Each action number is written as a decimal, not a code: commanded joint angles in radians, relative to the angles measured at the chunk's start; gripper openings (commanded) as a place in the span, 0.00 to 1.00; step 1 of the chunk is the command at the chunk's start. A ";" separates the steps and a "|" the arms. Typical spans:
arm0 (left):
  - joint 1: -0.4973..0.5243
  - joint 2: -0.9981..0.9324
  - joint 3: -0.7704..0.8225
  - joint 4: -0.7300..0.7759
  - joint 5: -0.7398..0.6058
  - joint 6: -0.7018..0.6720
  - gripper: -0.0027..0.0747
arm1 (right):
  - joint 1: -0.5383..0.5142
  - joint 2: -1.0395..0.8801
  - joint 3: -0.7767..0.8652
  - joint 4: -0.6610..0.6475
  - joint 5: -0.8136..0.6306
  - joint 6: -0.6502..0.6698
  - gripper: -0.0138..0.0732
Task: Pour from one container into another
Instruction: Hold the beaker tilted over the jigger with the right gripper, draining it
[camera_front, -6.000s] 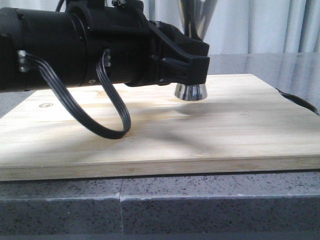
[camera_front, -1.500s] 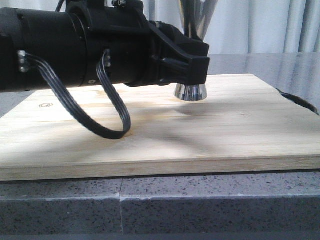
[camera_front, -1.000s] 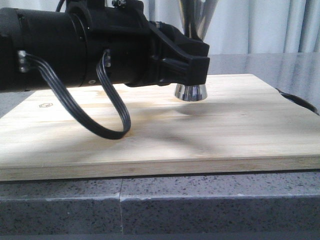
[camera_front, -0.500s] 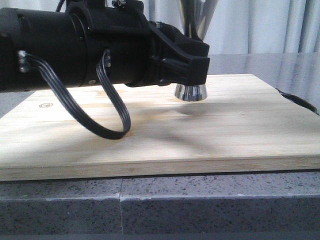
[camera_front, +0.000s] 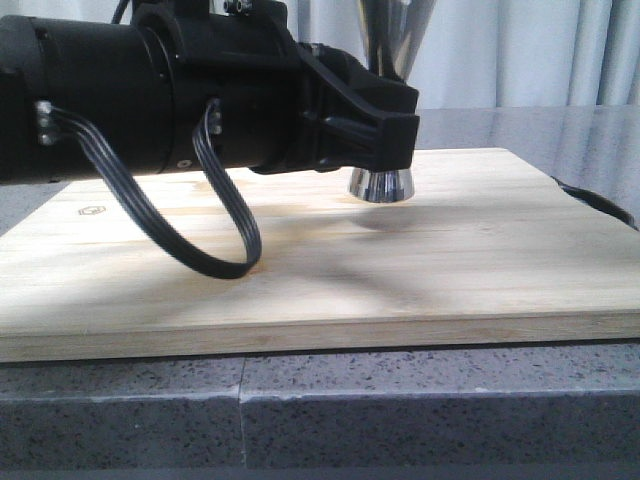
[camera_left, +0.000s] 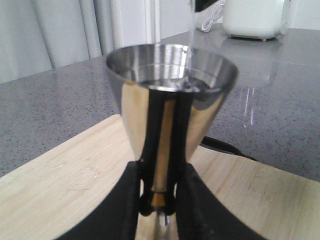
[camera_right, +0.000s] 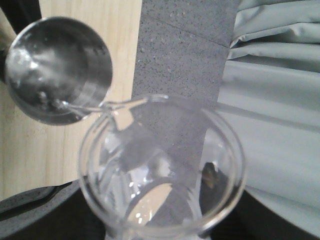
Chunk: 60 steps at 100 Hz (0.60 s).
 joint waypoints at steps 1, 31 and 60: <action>-0.006 -0.033 -0.028 -0.007 -0.088 -0.007 0.01 | 0.000 -0.025 -0.038 -0.047 -0.049 -0.009 0.40; -0.006 -0.033 -0.028 -0.007 -0.088 -0.007 0.01 | 0.000 -0.025 -0.038 -0.025 -0.052 -0.009 0.40; -0.006 -0.033 -0.028 -0.007 -0.088 -0.007 0.01 | 0.000 -0.025 -0.038 0.061 -0.053 0.046 0.40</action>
